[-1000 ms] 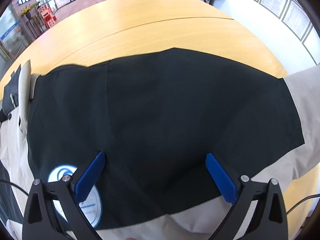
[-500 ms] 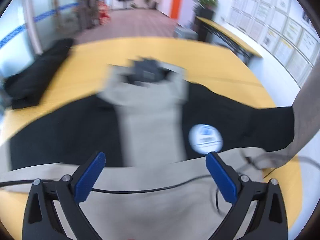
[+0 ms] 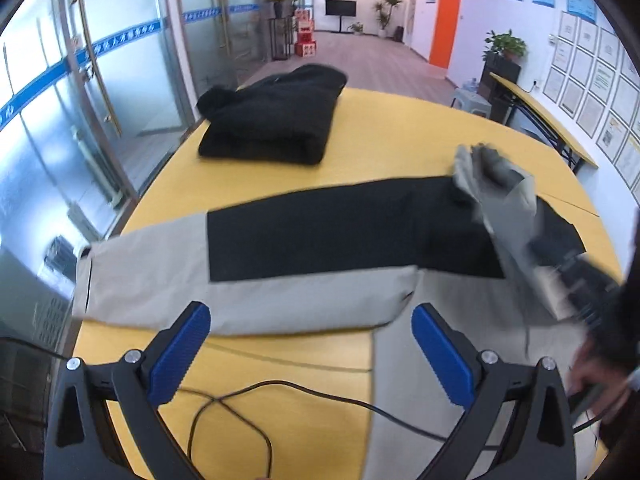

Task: Fold clothes
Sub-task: 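Lift the sleeve and fold it across the jacket back, then release, then grasp the other beige sleeve cuff with the left gripper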

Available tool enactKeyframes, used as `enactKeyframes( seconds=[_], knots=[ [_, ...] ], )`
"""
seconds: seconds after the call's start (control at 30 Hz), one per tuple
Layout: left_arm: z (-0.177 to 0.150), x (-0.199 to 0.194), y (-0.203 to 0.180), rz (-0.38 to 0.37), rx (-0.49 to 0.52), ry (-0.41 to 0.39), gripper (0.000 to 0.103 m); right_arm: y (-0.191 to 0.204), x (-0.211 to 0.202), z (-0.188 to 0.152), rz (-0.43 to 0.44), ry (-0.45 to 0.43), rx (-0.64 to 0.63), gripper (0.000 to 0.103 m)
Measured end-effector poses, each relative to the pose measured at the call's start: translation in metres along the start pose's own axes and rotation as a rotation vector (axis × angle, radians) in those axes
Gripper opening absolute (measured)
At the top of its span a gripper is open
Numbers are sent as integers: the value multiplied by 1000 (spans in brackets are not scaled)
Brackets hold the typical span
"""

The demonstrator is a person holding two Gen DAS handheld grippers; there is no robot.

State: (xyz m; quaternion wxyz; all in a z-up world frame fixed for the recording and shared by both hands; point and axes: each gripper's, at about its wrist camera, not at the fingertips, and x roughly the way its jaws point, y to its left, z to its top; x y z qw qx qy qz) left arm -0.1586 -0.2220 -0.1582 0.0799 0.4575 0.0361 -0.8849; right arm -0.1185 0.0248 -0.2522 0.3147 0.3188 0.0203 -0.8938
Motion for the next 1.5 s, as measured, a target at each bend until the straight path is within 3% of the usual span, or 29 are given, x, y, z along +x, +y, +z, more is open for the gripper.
enactKeyframes(
  seconds=[0.07, 0.2, 0.43, 0.5, 0.57, 0.63, 0.73, 0.8, 0.93, 1.03, 1.1, 1.13, 1.23, 1.3, 1.37, 1.5],
  knots=[
    [-7, 8, 4, -6, 6, 7, 103, 26, 33, -20, 15, 64, -41, 3],
    [-9, 18, -6, -59, 30, -2, 103, 38, 48, -53, 7, 124, -117, 3],
    [10, 32, -44, -180, 94, -56, 103, 51, 63, -67, 35, 209, -269, 7],
    [25, 30, -52, -208, 95, -77, 103, 47, 48, -65, 66, 190, -226, 19],
    [36, 34, -66, -242, 100, -76, 103, 30, 17, -62, 71, 127, -144, 65],
    [44, 42, -82, -280, 106, -58, 103, 7, -16, -61, 64, 79, -66, 75],
    [54, 55, -108, -338, 115, -31, 103, -47, -62, -67, 14, 76, 41, 75],
    [51, 79, -137, -371, 128, 7, 103, -101, -83, -75, -65, 100, 97, 75],
    [28, 141, -176, -247, 191, 123, 103, -220, -105, -94, -215, 129, 280, 75],
    [1, 178, -164, -90, 158, 209, 103, -281, -104, -119, -282, 182, 371, 74],
    [-10, 182, -146, -64, 102, 207, 103, -306, -99, -139, -315, 238, 407, 65],
    [-13, 180, -141, -63, 90, 197, 103, -306, -105, -145, -327, 208, 377, 57],
    [-14, 173, -140, -47, 91, 192, 103, -298, -108, -146, -357, 238, 318, 55],
    [-12, 165, -143, -61, 108, 162, 103, -297, -109, -135, -358, 202, 315, 59],
    [-11, 155, -149, -107, 129, 114, 103, -296, -110, -124, -358, 166, 311, 69],
    [-20, 166, -154, -83, 132, 156, 103, -312, -90, -133, -382, 234, 347, 66]
  ],
)
